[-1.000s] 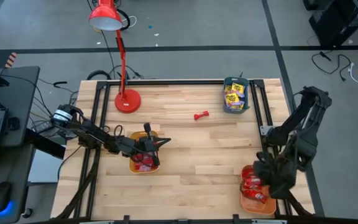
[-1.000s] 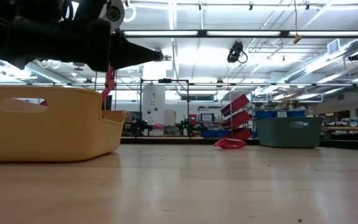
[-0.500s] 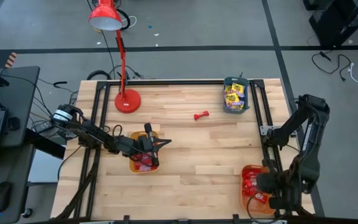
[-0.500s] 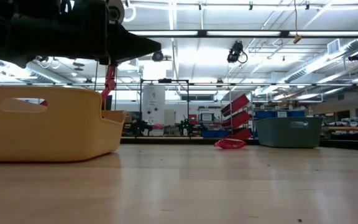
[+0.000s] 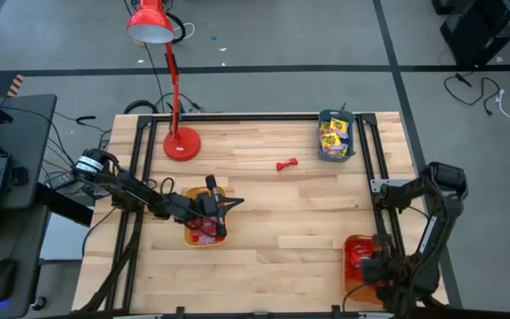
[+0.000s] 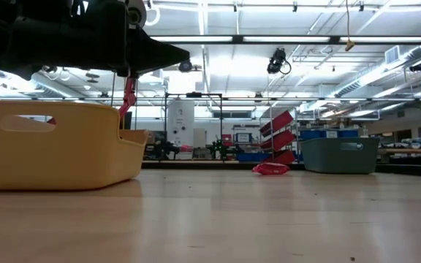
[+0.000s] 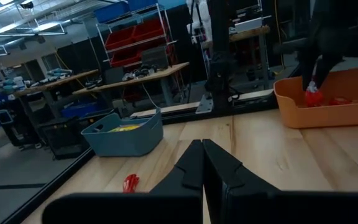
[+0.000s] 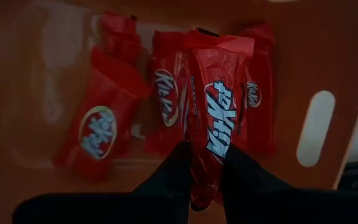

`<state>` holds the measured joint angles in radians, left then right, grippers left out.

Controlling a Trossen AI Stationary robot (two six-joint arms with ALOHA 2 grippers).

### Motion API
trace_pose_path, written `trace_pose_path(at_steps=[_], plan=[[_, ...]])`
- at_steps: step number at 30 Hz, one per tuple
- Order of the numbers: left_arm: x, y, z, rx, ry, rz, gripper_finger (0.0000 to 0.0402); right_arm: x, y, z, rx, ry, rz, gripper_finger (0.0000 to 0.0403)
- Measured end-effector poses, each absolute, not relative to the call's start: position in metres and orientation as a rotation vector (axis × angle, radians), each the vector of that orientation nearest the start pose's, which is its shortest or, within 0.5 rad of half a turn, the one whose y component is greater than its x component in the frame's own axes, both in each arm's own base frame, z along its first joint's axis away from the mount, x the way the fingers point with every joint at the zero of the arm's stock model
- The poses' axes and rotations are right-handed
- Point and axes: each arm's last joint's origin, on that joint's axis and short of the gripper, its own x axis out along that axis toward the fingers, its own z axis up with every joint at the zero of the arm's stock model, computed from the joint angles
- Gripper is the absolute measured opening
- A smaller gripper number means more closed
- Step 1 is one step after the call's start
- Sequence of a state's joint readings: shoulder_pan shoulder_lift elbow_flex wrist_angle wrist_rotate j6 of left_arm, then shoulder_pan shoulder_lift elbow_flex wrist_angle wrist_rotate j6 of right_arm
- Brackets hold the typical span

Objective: Sort candy
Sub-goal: Put the red chocolate into the orange bin

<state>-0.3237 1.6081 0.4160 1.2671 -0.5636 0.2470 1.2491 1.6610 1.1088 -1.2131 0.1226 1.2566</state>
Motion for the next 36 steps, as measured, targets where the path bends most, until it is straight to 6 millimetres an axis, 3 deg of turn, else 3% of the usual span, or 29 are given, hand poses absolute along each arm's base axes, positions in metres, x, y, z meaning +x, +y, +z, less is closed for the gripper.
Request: trace_pose_path(at_steps=[5,16,29,36], plan=[[0.259,-0.071,0.169,0.214,-0.038,0.247,0.0000,0.091,0.254,0.181,-0.217,1.524,-0.217,0.0059],[0.259,-0.071,0.169,0.215,-0.035,0.247,0.0000,0.092,0.251,0.180,-0.225,1.530,-0.252,0.0076],[0.259,-0.071,0.169,0.214,-0.035,0.246,0.0000,0.090,0.250,0.181,-0.182,1.554,-0.312,0.0139],[0.259,-0.071,0.169,0.185,-0.038,0.246,0.0000,0.093,0.251,0.204,-0.186,1.683,-0.348,0.0157]])
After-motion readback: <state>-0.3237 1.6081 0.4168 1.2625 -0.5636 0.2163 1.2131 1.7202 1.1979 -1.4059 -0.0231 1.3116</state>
